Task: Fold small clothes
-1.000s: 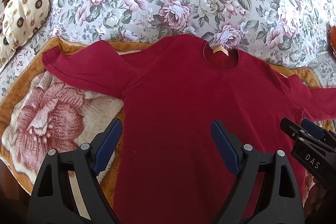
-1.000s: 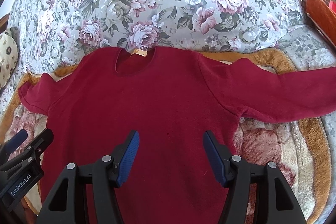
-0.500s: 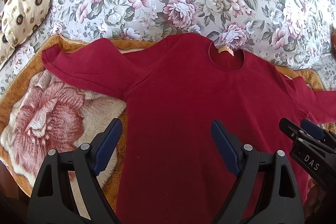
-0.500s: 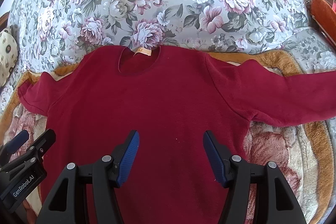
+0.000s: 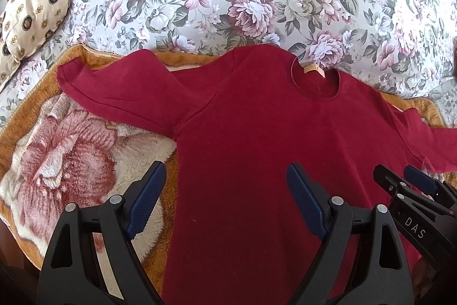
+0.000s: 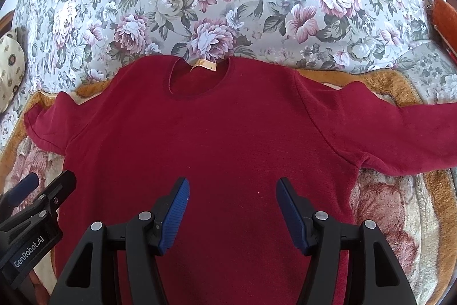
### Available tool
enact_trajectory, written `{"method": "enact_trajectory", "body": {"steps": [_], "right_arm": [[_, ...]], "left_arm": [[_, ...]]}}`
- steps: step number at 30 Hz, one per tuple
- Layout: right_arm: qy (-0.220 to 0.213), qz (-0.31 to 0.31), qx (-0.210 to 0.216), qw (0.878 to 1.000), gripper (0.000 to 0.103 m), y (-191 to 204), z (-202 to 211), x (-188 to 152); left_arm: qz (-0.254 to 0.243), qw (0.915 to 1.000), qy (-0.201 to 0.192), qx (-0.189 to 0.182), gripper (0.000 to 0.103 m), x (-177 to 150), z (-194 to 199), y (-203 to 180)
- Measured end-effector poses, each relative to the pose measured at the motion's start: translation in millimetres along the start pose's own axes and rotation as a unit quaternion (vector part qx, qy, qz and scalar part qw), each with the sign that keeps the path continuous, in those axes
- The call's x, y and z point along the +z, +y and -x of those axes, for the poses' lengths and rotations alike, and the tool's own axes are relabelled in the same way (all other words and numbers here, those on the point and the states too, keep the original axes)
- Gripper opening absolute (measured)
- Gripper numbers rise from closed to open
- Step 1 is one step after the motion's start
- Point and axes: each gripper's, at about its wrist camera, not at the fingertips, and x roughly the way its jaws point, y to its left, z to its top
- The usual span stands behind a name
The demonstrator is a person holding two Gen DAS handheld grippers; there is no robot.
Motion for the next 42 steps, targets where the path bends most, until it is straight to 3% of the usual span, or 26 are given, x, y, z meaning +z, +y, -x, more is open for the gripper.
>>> {"method": "enact_trajectory", "body": {"steps": [9, 12, 19, 27, 32, 34, 39, 42], "right_arm": [[0.004, 0.007, 0.004, 1.0, 0.061, 5, -7, 0], [0.004, 0.012, 0.008, 1.0, 0.061, 10, -10, 1], [-0.011, 0.07, 0.054, 0.996, 0.061, 50, -31, 0], [-0.002, 0.118, 0.099, 0.988, 0.061, 113, -60, 28], [-0.011, 0.151, 0.136, 0.979, 0.061, 152, -72, 36], [-0.012, 0.162, 0.151, 0.975, 0.061, 166, -80, 39], [-0.005, 0.166, 0.163, 0.972, 0.061, 185, -97, 42], [0.0, 0.163, 0.161, 0.973, 0.061, 186, -102, 37]], "left_arm": [[0.02, 0.9997, 0.006, -0.016, 0.086, 6, -4, 19], [0.047, 0.9987, 0.006, -0.019, 0.086, 16, -6, 47], [0.124, 0.9921, 0.003, 0.019, 0.086, 43, -21, 143], [0.234, 0.9711, 0.004, 0.045, 0.086, 68, -57, 265], [0.307, 0.9507, -0.008, 0.042, 0.086, 80, -83, 325], [0.328, 0.9438, -0.013, 0.037, 0.086, 83, -92, 338], [0.34, 0.9396, -0.01, 0.035, 0.086, 100, -118, 353], [0.376, 0.9266, -0.011, 0.015, 0.086, 101, -134, 365]]}}
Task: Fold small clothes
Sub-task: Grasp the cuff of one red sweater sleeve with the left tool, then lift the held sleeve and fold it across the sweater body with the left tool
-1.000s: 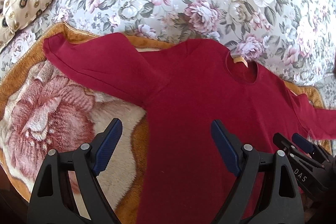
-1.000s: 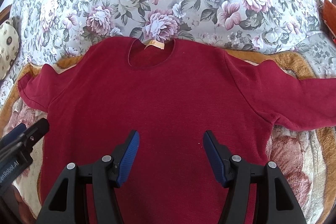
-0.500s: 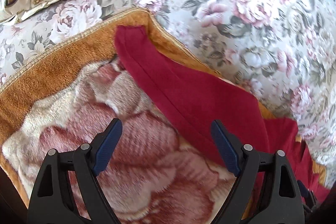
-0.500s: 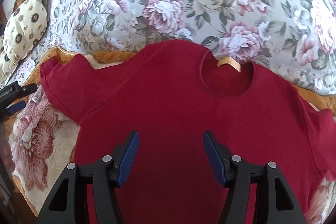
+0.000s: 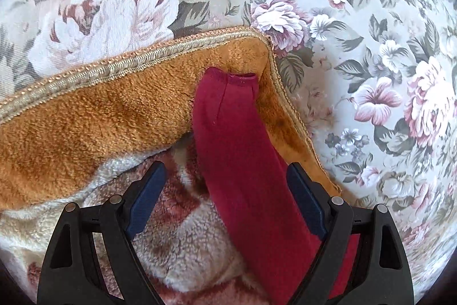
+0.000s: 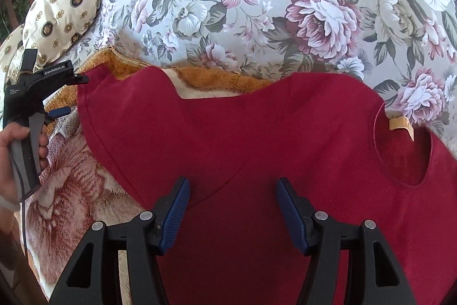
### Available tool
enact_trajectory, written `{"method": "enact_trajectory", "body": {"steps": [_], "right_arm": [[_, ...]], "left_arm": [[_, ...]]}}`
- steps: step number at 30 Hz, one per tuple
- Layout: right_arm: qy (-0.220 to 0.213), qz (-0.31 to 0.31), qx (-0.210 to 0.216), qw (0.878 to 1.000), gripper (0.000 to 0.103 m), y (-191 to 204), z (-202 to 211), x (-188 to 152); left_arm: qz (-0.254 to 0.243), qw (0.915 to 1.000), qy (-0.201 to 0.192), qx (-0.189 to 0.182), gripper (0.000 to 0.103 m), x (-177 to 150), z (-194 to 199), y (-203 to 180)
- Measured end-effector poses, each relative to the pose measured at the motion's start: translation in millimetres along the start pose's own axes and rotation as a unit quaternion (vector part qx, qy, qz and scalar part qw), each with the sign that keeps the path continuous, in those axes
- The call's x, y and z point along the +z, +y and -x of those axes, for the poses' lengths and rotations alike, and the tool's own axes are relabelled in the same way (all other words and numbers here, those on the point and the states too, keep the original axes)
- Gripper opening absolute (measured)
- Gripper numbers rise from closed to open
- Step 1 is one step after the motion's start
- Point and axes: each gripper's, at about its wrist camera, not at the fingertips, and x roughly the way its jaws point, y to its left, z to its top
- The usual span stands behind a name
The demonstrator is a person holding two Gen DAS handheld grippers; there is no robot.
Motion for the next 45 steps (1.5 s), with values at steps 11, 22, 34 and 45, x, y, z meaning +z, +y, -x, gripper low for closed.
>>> {"method": "enact_trajectory", "body": {"steps": [11, 22, 34, 45], "right_arm": [[-0.024, -0.048, -0.001, 0.999, 0.061, -36, 45, -12], [-0.04, -0.117, -0.017, 0.992, 0.061, -93, 110, -30], [-0.01, -0.104, 0.0, 0.995, 0.061, -79, 73, -36], [-0.006, -0.07, 0.008, 0.997, 0.061, -68, 52, -38]], "left_arm": [[-0.088, 0.9855, 0.009, -0.145, 0.009, -17, 53, -60], [-0.217, 0.9554, 0.011, -0.2, 0.009, -70, 147, -160], [-0.023, 0.9988, 0.021, -0.039, 0.072, -18, 47, 4], [-0.064, 0.9965, 0.009, -0.053, 0.009, -3, -4, -29]]}}
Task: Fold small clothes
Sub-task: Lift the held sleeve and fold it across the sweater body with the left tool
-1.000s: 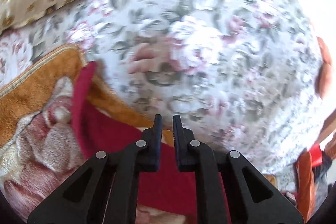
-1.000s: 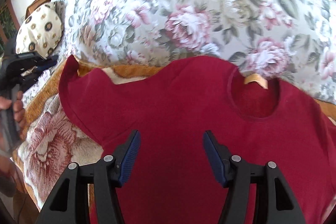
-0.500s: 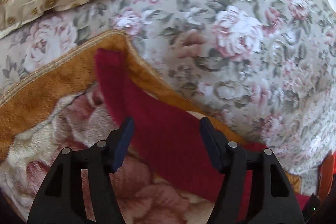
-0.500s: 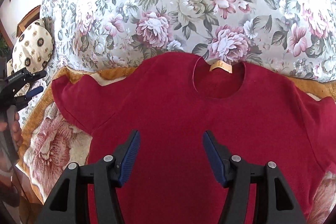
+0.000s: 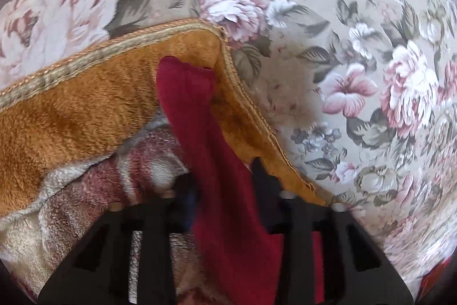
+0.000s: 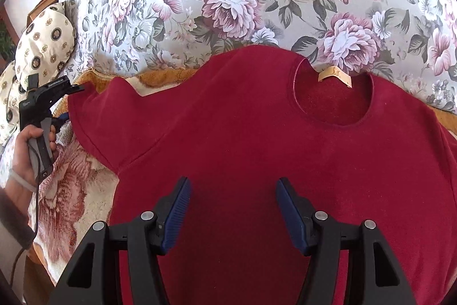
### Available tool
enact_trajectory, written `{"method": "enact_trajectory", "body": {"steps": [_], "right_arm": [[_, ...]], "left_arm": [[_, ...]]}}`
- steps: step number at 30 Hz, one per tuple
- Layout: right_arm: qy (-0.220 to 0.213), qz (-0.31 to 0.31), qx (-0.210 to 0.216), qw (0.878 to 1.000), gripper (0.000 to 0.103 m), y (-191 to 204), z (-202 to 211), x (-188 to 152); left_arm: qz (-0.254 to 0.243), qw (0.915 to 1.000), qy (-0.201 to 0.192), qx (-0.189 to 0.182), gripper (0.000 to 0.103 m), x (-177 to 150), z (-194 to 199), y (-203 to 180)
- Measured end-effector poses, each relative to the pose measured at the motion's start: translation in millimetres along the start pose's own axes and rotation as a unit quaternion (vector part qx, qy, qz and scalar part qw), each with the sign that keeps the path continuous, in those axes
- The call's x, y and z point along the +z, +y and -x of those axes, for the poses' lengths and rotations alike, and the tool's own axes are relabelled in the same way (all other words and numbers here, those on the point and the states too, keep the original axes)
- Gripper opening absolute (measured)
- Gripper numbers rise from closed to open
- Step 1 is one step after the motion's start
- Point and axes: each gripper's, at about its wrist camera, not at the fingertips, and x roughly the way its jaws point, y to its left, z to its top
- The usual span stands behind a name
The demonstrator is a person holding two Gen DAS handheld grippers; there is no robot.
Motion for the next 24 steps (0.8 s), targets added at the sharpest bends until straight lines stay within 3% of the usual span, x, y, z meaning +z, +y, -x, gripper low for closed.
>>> {"method": "enact_trajectory", "body": {"steps": [4, 7, 11, 15, 19, 24], "right_arm": [[-0.019, -0.01, 0.003, 1.0, 0.061, -6, 12, 1], [-0.036, -0.02, -0.001, 0.999, 0.061, -14, 30, 4], [-0.061, -0.035, -0.01, 0.997, 0.061, -30, 60, 6], [-0.084, -0.056, -0.019, 0.995, 0.061, -55, 90, 5], [-0.1, -0.084, -0.045, 0.99, 0.061, -94, 115, 3], [-0.093, -0.168, -0.058, 0.98, 0.061, -157, 128, -1]], "left_arm": [[-0.029, 0.9976, -0.006, -0.063, 0.006, -12, 28, -32], [-0.067, 0.9907, -0.012, -0.118, 0.006, -25, 66, -73], [-0.14, 0.9707, -0.006, -0.195, 0.006, -61, 117, -145], [-0.193, 0.9466, 0.036, -0.256, 0.006, -117, 136, -218], [-0.241, 0.9261, 0.09, -0.276, 0.006, -201, 124, -267], [-0.258, 0.9191, 0.157, -0.253, 0.006, -290, 66, -300]]}}
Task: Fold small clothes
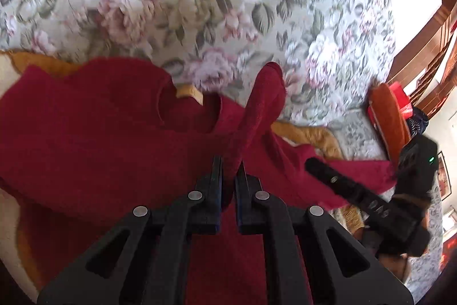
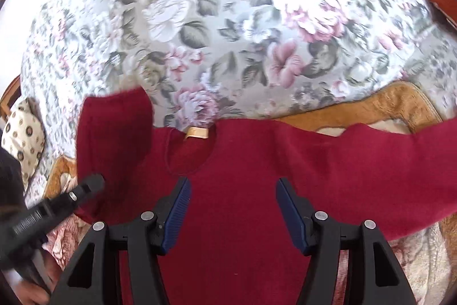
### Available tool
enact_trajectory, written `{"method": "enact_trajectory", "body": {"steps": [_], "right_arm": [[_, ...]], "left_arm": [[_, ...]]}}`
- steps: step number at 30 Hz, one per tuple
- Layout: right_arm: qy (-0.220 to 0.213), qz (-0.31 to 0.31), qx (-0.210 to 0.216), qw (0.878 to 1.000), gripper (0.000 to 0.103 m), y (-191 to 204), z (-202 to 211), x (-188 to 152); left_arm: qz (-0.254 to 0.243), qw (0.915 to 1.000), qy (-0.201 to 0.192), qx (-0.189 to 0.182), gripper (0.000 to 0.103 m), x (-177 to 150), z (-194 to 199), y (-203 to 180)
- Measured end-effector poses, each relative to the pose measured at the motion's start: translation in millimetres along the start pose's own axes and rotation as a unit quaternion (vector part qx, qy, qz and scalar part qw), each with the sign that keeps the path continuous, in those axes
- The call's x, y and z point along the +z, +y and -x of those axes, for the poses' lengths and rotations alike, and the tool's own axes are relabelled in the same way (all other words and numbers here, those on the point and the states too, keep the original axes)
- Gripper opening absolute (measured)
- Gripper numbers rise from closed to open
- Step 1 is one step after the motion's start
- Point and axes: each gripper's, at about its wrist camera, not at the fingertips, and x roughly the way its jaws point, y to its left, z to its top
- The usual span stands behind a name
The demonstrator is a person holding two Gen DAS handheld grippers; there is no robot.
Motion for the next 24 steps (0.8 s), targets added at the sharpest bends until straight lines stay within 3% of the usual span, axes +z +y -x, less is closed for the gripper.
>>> {"method": "enact_trajectory", "body": {"steps": [2, 5, 7, 9, 11, 13, 16, 20, 21, 23, 24], "right_arm": [[0.01, -0.024, 0.001, 1.0, 0.061, -15, -1, 4], [0.024, -0.029, 0.013, 0.999, 0.061, -25, -7, 5], [0.039, -0.039, 0.026, 0.998, 0.061, -27, -16, 3], [0.058, -0.057, 0.034, 0.996, 0.061, -26, -25, 1], [0.067, -0.064, 0.045, 0.995, 0.061, -25, -30, -2], [0.066, -0.087, 0.059, 0.992, 0.061, -27, -28, -4], [0.074, -0.078, 0.034, 0.994, 0.064, -23, -34, -5], [0.109, -0.04, 0.004, 0.993, 0.064, -13, -57, -11], [0.109, -0.018, -0.01, 0.994, 0.062, -8, -60, -14], [0.089, 0.044, -0.03, 0.995, 0.036, 8, -60, -17], [0.087, 0.074, -0.033, 0.993, 0.008, 16, -63, -19]], "left_arm": [[-0.01, 0.9995, 0.024, 0.017, 0.006, -14, -27, -5], [-0.027, 0.9982, 0.038, 0.039, 0.008, -24, -38, -9], [-0.027, 0.9985, 0.04, 0.027, 0.022, -23, -28, -11], [-0.022, 0.999, 0.037, 0.013, 0.051, -21, -11, -12], [-0.038, 0.9991, 0.012, 0.011, 0.06, -23, 13, -15], [-0.066, 0.9976, -0.008, 0.021, 0.062, -24, 37, -17], [-0.08, 0.9912, -0.042, 0.097, 0.062, -24, 64, -10], [-0.02, 0.9839, -0.114, 0.136, 0.062, -29, 97, 27], [0.002, 0.9826, -0.12, 0.141, 0.062, -30, 102, 40], [0.035, 0.9803, -0.115, 0.156, 0.062, -27, 106, 62], [0.048, 0.9786, -0.112, 0.166, 0.062, -25, 108, 71]]}}
